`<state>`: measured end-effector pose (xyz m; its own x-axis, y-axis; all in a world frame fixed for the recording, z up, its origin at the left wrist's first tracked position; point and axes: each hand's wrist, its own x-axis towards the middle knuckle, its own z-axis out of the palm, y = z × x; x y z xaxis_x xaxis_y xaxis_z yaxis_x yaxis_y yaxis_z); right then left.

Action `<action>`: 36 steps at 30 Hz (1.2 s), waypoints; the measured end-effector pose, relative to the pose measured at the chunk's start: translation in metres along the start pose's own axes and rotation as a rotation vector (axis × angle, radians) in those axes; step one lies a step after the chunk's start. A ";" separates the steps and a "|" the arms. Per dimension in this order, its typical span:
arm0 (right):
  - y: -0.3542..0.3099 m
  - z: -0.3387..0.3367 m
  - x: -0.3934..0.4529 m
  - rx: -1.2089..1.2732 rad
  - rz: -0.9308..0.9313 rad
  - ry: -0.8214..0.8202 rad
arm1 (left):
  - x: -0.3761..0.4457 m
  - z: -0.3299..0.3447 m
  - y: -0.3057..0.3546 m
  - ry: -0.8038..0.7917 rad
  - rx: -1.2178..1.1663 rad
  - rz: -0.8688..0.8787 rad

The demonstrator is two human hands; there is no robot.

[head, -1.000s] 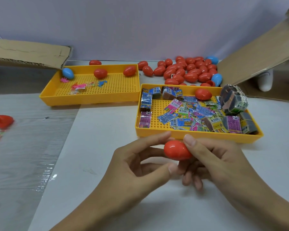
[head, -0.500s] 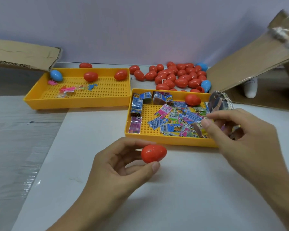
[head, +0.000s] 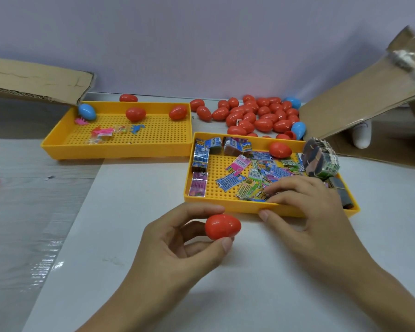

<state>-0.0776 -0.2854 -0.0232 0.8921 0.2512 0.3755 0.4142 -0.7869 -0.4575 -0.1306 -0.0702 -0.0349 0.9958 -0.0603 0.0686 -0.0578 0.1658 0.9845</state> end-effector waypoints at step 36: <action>-0.035 -0.011 -0.021 0.894 0.133 -0.373 | 0.001 0.005 0.006 -0.031 0.025 0.018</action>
<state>-0.1126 -0.2688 -0.0064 0.8777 0.4743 0.0680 0.1527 -0.1424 -0.9780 -0.1301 -0.0740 -0.0280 0.9919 -0.0885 0.0907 -0.0775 0.1423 0.9868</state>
